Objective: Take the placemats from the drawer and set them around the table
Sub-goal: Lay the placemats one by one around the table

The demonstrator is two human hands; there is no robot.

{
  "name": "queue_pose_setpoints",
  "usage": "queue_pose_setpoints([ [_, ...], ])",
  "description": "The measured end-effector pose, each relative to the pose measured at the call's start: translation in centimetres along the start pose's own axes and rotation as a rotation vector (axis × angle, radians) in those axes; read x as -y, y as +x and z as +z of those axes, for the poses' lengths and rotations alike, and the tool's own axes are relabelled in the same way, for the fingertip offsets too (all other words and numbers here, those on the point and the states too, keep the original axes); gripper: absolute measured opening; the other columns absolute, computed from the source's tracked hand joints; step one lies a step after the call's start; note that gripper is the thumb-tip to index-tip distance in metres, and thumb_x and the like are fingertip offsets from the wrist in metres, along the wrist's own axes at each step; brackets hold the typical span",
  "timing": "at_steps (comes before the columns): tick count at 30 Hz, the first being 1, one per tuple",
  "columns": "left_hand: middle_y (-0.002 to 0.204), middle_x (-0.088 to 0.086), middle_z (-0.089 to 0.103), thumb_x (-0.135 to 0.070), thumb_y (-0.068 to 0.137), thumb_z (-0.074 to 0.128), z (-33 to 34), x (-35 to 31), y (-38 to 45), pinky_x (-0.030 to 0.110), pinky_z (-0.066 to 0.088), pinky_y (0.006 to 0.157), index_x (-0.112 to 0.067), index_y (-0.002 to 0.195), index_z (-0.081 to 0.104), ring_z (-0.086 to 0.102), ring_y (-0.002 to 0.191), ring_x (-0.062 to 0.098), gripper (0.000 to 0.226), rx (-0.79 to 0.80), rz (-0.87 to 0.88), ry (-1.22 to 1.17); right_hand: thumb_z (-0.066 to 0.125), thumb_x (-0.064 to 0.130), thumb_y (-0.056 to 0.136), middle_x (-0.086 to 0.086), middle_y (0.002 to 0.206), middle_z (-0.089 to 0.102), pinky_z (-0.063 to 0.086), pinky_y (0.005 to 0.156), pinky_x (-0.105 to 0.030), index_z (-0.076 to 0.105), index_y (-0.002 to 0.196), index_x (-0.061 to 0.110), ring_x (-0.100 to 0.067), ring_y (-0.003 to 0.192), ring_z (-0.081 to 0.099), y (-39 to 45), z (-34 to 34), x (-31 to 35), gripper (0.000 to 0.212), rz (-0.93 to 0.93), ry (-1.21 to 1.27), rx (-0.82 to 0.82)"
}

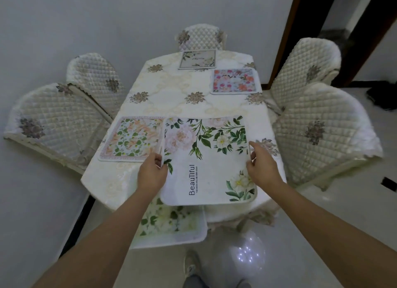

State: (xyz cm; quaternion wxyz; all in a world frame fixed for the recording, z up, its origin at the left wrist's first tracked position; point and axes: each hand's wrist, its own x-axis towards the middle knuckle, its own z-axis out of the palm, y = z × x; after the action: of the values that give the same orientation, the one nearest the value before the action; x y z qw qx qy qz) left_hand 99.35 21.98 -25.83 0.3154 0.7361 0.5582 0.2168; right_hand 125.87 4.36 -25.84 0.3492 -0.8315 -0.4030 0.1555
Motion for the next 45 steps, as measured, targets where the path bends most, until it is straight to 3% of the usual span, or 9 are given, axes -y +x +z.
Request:
queue_pose_setpoints([
  [7,0.085,-0.003,0.059,-0.014,0.087,0.064,5.3,-7.3,-1.2,0.029,0.037,0.064,-0.019,0.094,0.053,0.056,0.074,0.019,0.014,0.026,0.137,0.032,0.055,0.005,0.088,0.0,0.092,0.053,0.048,0.063,-0.03,0.046,0.132,0.027,-0.012,0.07,0.051,0.3,-6.4,-5.6,0.05,0.071,-0.013,-0.085],
  [13,0.085,-0.003,0.058,-0.016,0.085,0.065,10.3,-10.0,-0.2,0.03,0.037,0.062,-0.018,0.095,0.054,0.056,0.071,0.019,0.015,0.093,0.167,0.057,0.051,0.0,0.084,0.003,0.093,0.054,0.032,0.055,-0.019,0.052,0.12,0.031,-0.008,0.072,0.049,1.5,-9.7,-8.9,0.048,0.099,-0.026,-0.101],
  [19,0.083,-0.005,0.058,-0.017,0.086,0.066,14.6,-11.2,3.8,0.029,0.036,0.062,-0.019,0.094,0.055,0.058,0.072,0.019,0.014,0.147,0.165,0.075,0.051,-0.004,0.084,0.011,0.085,0.046,0.026,0.055,-0.013,0.054,0.11,0.023,-0.004,0.072,0.044,5.0,-9.7,-11.7,0.037,0.178,-0.057,-0.108],
  [23,0.08,-0.008,0.056,-0.017,0.086,0.065,17.0,-10.8,7.5,0.029,0.037,0.061,-0.018,0.092,0.054,0.056,0.072,0.018,0.012,0.188,0.125,0.094,0.052,-0.002,0.085,0.01,0.087,0.046,0.028,0.056,-0.018,0.054,0.124,0.023,-0.011,0.076,0.045,8.1,-8.3,-12.6,0.046,0.21,-0.073,-0.081],
  [28,0.086,-0.004,0.059,-0.017,0.088,0.064,19.2,-10.6,12.5,0.028,0.037,0.065,-0.018,0.096,0.054,0.058,0.078,0.019,0.013,0.216,0.054,0.088,0.053,-0.004,0.085,0.015,0.076,0.042,0.027,0.053,-0.017,0.057,0.122,0.018,-0.002,0.066,0.042,13.7,-6.5,-13.8,0.043,0.25,-0.023,-0.068],
  [34,0.085,-0.004,0.058,-0.014,0.088,0.065,19.5,-11.2,16.9,0.026,0.038,0.072,-0.017,0.096,0.055,0.056,0.077,0.017,0.013,0.176,-0.02,0.065,0.052,-0.005,0.083,0.002,0.083,0.063,0.052,0.062,-0.033,0.058,0.124,0.025,-0.012,0.071,0.059,19.5,-4.3,-14.1,0.052,0.246,0.041,-0.021],
  [39,0.081,-0.007,0.056,-0.015,0.087,0.064,20.4,-11.0,19.9,0.029,0.043,0.074,-0.014,0.105,0.058,0.059,0.082,0.02,0.019,0.183,-0.126,0.1,0.055,0.003,0.089,-0.003,0.088,0.057,0.054,0.07,-0.039,0.043,0.141,0.022,-0.018,0.072,0.056,24.1,-1.4,-15.8,0.057,0.302,0.016,0.06],
  [42,0.082,-0.01,0.058,-0.014,0.088,0.06,21.2,-10.4,19.8,0.032,0.047,0.078,-0.019,0.123,0.054,0.06,0.08,0.018,0.037,0.233,-0.196,0.165,0.051,0.002,0.088,-0.01,0.103,0.057,0.052,0.075,-0.035,0.047,0.134,0.019,-0.022,0.079,0.057,24.8,0.1,-17.4,0.05,0.299,-0.004,0.111],
  [45,0.117,0.004,0.062,-0.013,0.092,0.056,22.3,-9.7,18.8,0.029,0.041,0.084,-0.018,0.142,0.044,0.059,0.106,0.024,0.052,0.324,-0.206,0.226,0.048,0.009,0.086,-0.008,0.095,0.059,0.054,0.066,-0.035,0.052,0.12,0.021,-0.02,0.072,0.058,24.5,1.2,-19.0,0.037,0.245,-0.075,0.109],
])
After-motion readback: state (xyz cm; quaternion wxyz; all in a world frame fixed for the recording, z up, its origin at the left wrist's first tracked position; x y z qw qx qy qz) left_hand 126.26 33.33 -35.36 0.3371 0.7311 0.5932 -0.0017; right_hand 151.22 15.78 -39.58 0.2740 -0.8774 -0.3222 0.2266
